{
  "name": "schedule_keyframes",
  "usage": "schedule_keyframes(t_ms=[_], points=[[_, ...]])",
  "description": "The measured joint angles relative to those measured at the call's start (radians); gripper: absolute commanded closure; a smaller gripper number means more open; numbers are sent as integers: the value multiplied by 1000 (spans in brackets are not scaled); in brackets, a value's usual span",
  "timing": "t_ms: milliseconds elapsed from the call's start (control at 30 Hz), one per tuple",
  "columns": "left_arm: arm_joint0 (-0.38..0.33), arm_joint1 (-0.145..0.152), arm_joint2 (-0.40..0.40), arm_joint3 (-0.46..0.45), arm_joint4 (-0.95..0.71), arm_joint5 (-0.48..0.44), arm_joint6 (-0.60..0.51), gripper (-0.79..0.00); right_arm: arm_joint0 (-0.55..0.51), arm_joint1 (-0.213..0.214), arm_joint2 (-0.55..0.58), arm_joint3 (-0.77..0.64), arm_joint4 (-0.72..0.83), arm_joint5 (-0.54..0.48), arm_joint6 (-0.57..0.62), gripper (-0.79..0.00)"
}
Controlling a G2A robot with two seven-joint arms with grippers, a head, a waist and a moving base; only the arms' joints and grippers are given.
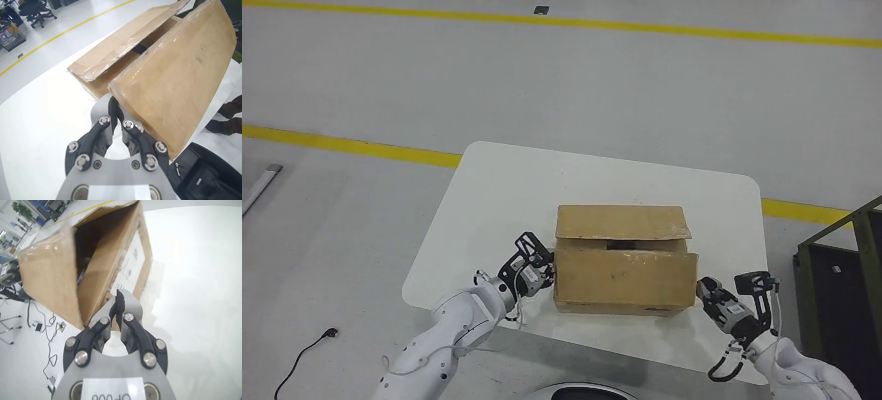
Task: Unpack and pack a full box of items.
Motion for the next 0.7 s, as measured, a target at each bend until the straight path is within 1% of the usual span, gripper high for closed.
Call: schedule_keyframes(t_ms=[33, 100, 133, 233, 267, 300, 333, 367, 433, 467, 500, 567, 700], points=[[1, 0, -2, -1, -1, 0, 1, -785, 6, 0, 8, -2, -4, 19, -2, -292], [2, 0, -11, -4, -2, 2, -1, -785, 19, -1, 20, -6, -12, 45, -8, -317], [4, 1, -21, -7, -2, 7, -4, -785, 28, -1, 27, -10, -12, 62, -10, -369], [14, 6, -54, -26, 21, 26, -14, -785, 53, -2, 50, -29, -6, 105, -19, -351], [20, 8, -65, -34, 31, 33, -16, -785, 61, -3, 57, -38, 1, 117, -24, -342], [27, 10, -77, -43, 39, 39, -17, -785, 70, -4, 64, -48, 11, 129, -28, -311], [38, 13, -93, -57, 49, 46, -18, -785, 82, -5, 74, -64, 28, 143, -32, -305], [48, 16, -106, -68, 57, 50, -20, -785, 91, -5, 79, -79, 43, 151, -32, -215], [74, 22, -137, -93, 75, 52, -29, -785, 114, -7, 84, -115, 76, 162, -26, -108], [87, 25, -149, -104, 84, 52, -35, -785, 125, -7, 81, -130, 88, 164, -20, -18], [101, 28, -160, -114, 92, 50, -43, -785, 138, -8, 74, -145, 98, 166, -13, 0], [133, 32, -179, -129, 92, 41, -67, -785, 169, -9, 41, -172, 120, 165, 16, 0], [177, 36, -196, -138, 95, 36, -92, -785, 232, -13, -53, -180, 100, 149, 47, 0]])
